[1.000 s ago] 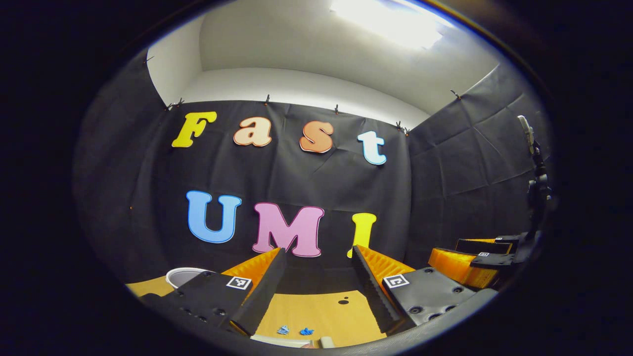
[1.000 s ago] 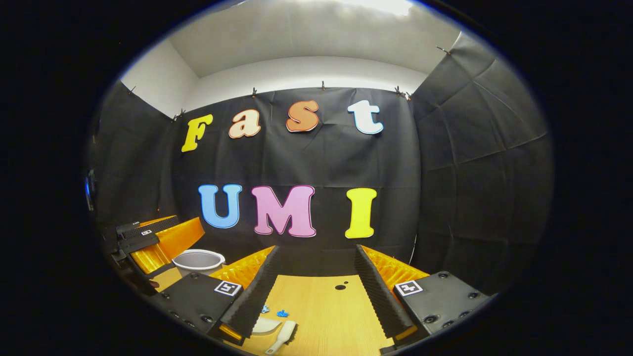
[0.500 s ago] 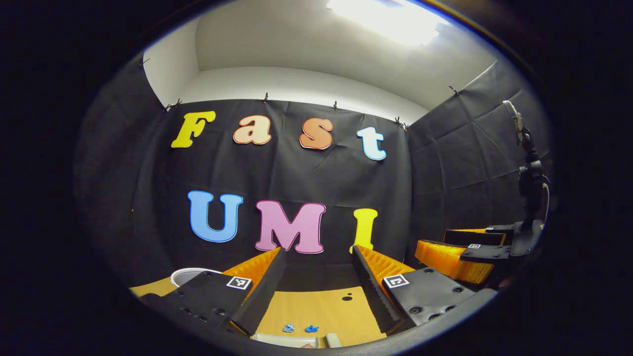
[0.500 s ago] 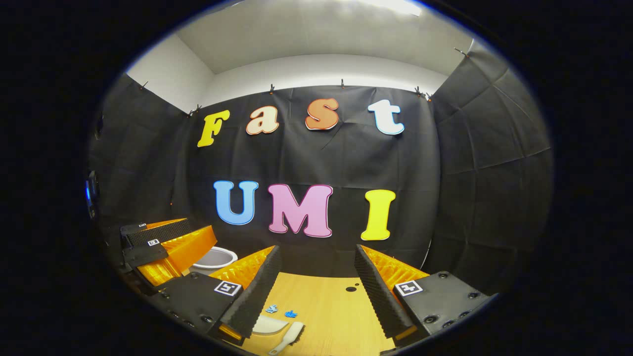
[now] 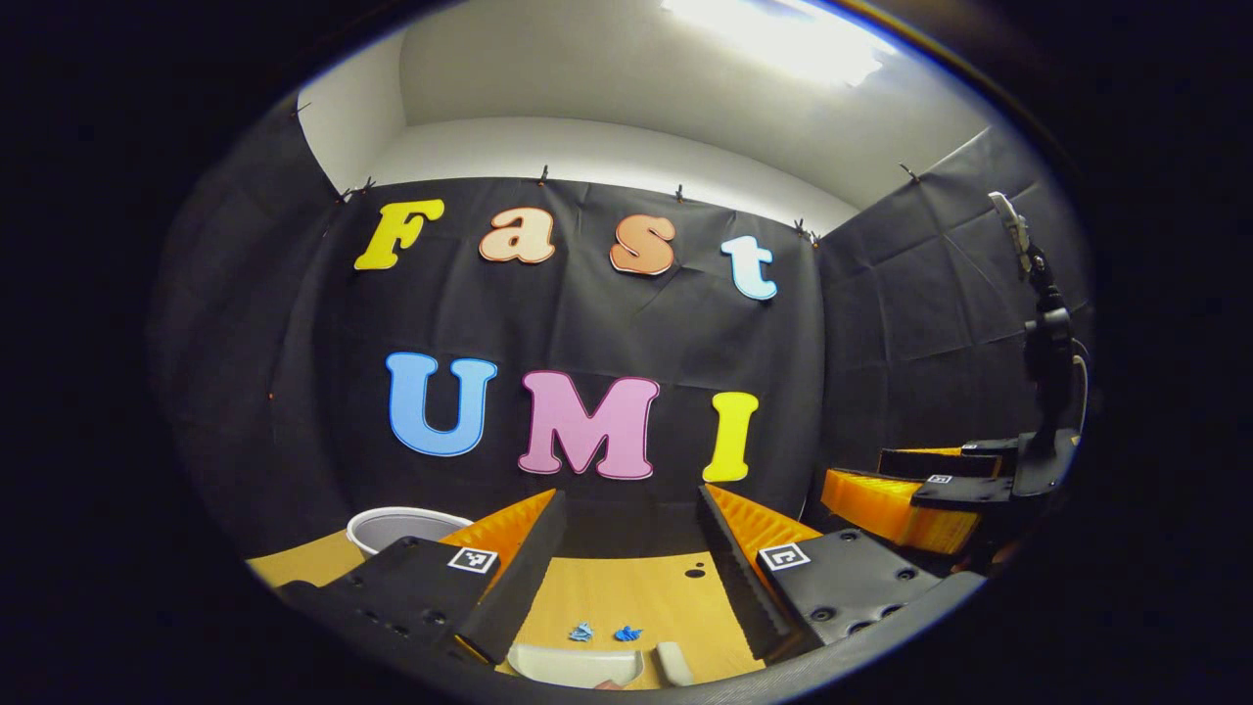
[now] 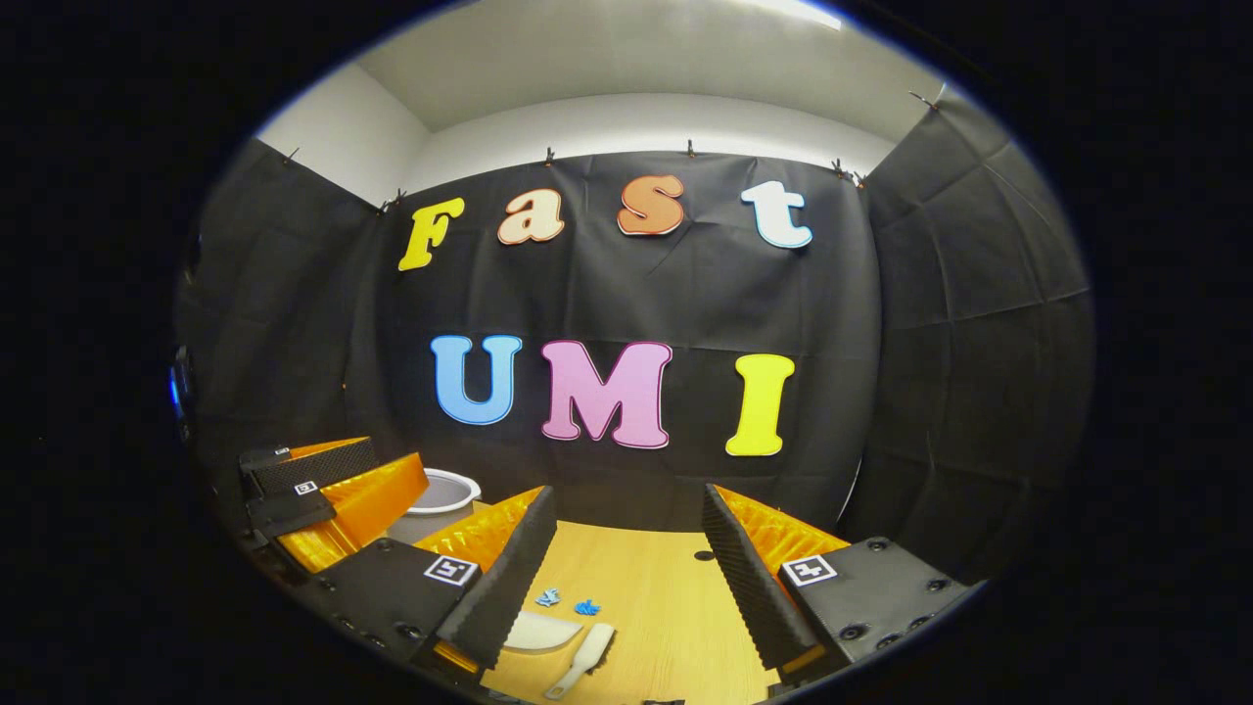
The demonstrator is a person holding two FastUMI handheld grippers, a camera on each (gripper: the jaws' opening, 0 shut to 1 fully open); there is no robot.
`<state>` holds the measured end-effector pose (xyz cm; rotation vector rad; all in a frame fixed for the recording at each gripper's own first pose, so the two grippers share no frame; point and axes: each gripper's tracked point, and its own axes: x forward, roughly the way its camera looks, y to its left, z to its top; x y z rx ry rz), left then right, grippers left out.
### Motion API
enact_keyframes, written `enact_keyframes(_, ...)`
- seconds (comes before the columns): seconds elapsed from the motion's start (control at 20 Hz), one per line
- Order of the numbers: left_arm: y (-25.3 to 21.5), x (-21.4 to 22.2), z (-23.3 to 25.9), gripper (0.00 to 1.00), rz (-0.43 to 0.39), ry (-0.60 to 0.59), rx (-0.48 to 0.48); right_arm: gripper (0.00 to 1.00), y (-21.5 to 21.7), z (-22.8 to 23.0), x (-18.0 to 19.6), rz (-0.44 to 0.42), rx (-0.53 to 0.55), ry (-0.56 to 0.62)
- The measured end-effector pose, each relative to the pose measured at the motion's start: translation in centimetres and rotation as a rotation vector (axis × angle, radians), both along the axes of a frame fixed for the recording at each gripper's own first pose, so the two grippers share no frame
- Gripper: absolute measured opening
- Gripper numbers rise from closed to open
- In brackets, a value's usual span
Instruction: Pick up the small broom and dustpan from the desktop, sweep the trash into the dustpan with the broom, and then empty the trash into the garbage bin.
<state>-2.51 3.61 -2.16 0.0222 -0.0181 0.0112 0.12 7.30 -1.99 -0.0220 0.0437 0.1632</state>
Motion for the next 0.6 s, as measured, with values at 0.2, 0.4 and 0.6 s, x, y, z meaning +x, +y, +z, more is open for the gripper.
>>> enact_keyframes(0.2, -0.6, 1.4, -1.7, 0.79, -0.012, 0.041, -0.017, 0.96, 0.7, -0.5, 1.2, 0.029, 0.004, 0.001)
enact_keyframes(0.4, 1.4, 2.7, -4.8, 0.8, 0.073, 0.165, -0.04, 0.95, 0.4, -2.2, 3.7, 0.026, 0.026, 0.043)
enact_keyframes(0.6, 2.8, 3.0, -7.5, 0.8, 0.134, 0.275, -0.084, 0.95, 2.1, -4.9, 5.3, 0.095, 0.038, 0.117)
